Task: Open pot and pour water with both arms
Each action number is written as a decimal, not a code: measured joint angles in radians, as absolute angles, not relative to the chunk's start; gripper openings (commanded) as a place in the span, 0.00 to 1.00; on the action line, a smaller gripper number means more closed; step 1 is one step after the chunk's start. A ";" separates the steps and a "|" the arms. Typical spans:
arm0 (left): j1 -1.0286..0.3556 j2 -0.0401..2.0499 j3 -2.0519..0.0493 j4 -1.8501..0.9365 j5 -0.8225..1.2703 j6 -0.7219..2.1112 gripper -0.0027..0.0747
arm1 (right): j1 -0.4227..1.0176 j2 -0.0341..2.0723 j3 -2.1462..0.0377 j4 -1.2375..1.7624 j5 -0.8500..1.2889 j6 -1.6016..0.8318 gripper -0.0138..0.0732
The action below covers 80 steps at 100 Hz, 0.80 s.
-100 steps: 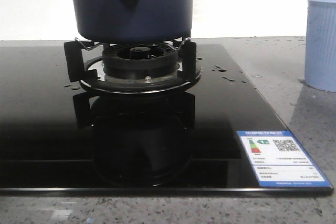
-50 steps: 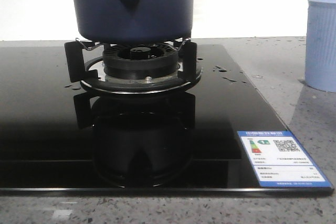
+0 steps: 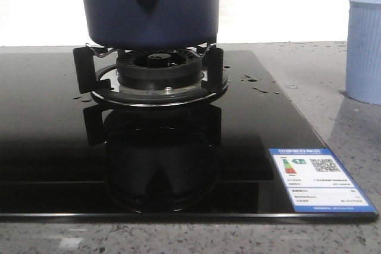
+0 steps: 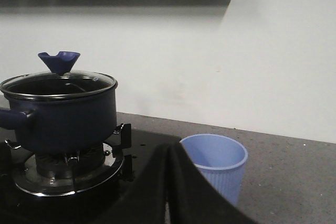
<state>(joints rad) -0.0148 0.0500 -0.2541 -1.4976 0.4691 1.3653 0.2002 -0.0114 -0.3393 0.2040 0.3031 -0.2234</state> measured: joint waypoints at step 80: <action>-0.013 0.050 -0.034 -0.046 0.188 0.192 0.01 | 0.200 -0.011 -0.339 0.204 0.304 -0.223 0.07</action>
